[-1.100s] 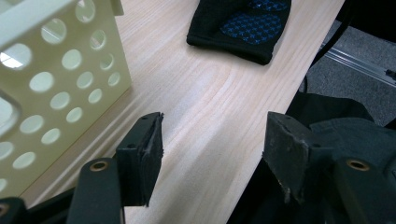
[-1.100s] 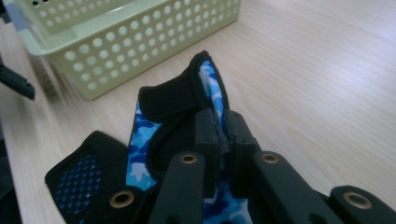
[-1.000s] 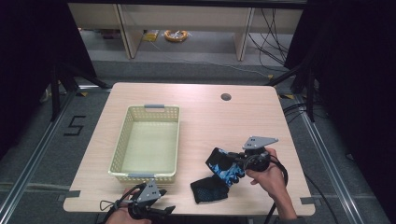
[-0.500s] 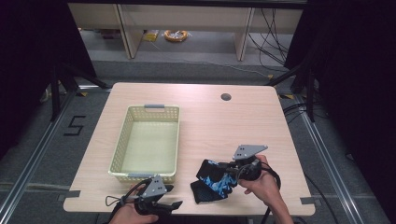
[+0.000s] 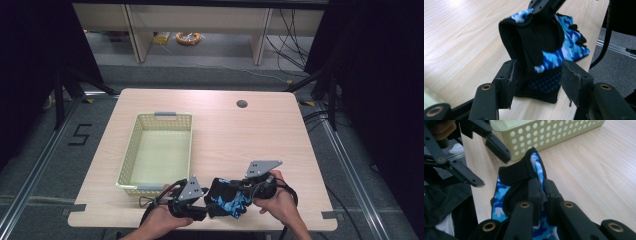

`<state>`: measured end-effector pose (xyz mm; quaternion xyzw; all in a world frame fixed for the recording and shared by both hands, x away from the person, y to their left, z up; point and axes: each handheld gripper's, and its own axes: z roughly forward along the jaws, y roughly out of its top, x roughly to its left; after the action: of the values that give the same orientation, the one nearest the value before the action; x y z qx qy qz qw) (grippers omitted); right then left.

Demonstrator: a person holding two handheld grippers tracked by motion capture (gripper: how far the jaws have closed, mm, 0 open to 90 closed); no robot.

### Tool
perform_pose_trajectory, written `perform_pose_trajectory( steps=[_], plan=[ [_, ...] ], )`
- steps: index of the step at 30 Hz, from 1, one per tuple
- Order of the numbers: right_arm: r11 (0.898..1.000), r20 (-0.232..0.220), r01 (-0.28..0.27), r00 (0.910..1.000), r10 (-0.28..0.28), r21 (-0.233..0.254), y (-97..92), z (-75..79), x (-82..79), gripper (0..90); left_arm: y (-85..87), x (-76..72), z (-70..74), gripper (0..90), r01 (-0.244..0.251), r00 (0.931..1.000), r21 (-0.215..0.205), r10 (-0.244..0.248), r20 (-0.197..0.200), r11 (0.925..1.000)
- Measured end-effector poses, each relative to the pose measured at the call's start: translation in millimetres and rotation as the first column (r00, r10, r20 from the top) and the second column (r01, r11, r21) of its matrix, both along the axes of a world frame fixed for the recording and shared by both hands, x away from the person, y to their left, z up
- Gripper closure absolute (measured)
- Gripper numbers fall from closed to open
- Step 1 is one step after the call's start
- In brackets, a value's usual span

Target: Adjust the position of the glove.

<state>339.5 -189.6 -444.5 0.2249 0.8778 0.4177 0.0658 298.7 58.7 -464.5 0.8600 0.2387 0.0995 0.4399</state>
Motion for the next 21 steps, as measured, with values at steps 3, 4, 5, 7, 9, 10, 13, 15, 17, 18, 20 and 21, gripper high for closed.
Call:
perform_pose_trajectory(
  steps=[3,4,5,7,9,10,13,15,17,18,20,21],
  plan=[
    [1.000,-0.001,-0.011,0.9999,0.011,-0.001,1.7,0.2,-1.1,86.1,-4.6,3.6,-0.9,48.7,0.016,0.9998,0.016,-0.016,-0.008,0.9998],
    [1.000,0.000,-0.016,0.9999,0.016,-0.005,2.0,0.3,-1.2,86.1,-5.8,4.1,-1.6,49.0,0.004,0.9997,0.012,-0.004,-0.022,0.9999],
    [1.000,0.000,-0.017,0.9998,0.017,-0.010,2.5,0.7,-1.6,86.1,-7.6,4.1,-2.1,50.6,0.004,0.9995,-0.007,-0.004,-0.032,1.0000],
    [1.000,-0.005,-0.031,0.9995,0.031,-0.006,4.3,0.7,-2.2,86.1,-10.0,4.2,-2.4,51.5,0.001,0.9985,-0.010,-0.002,-0.054,1.0000],
    [0.999,0.005,-0.037,0.9993,0.037,-0.004,6.3,1.5,-3.3,86.1,-12.6,4.7,-3.0,53.1,0.006,0.9986,-0.005,-0.006,-0.053,1.0000],
    [0.999,-0.002,-0.040,0.9992,0.040,-0.006,7.2,2.3,-3.9,86.1,-13.1,5.1,-2.6,54.2,0.015,0.9984,-0.001,-0.015,-0.054,0.9999],
    [0.999,0.009,-0.030,0.9995,0.030,-0.011,7.8,4.4,-4.8,86.2,-13.1,6.1,-4.4,63.6,0.009,0.9974,-0.005,-0.010,-0.071,0.9999],
    [1.000,0.006,-0.024,0.9997,0.024,-0.013,7.6,4.7,-4.4,86.2,-12.6,6.1,-5.6,69.6,0.019,0.9970,-0.016,-0.020,-0.075,0.9997],
    [0.999,0.003,-0.031,0.9995,0.031,-0.008,8.9,4.5,-3.7,86.3,-11.9,6.7,-8.0,74.7,0.035,0.9957,-0.034,-0.038,-0.085,0.9988],
    [0.999,0.003,-0.031,0.9995,0.031,-0.008,8.9,4.5,-3.7,86.3,-11.9,6.7,-8.0,79.3,0.035,0.9957,-0.034,-0.038,-0.085,0.9988],
    [0.999,-0.010,-0.037,0.9993,0.037,-0.020,12.0,4.6,-2.8,86.3,-12.0,5.7,-9.7,81.0,0.014,0.9917,-0.063,-0.022,-0.127,0.9979],
    [0.999,-0.002,-0.048,0.9988,0.048,-0.024,13.0,4.3,-1.4,86.2,-11.8,5.7,-10.3,82.2,0.017,0.9914,-0.063,-0.025,-0.129,0.9979]
  ],
)
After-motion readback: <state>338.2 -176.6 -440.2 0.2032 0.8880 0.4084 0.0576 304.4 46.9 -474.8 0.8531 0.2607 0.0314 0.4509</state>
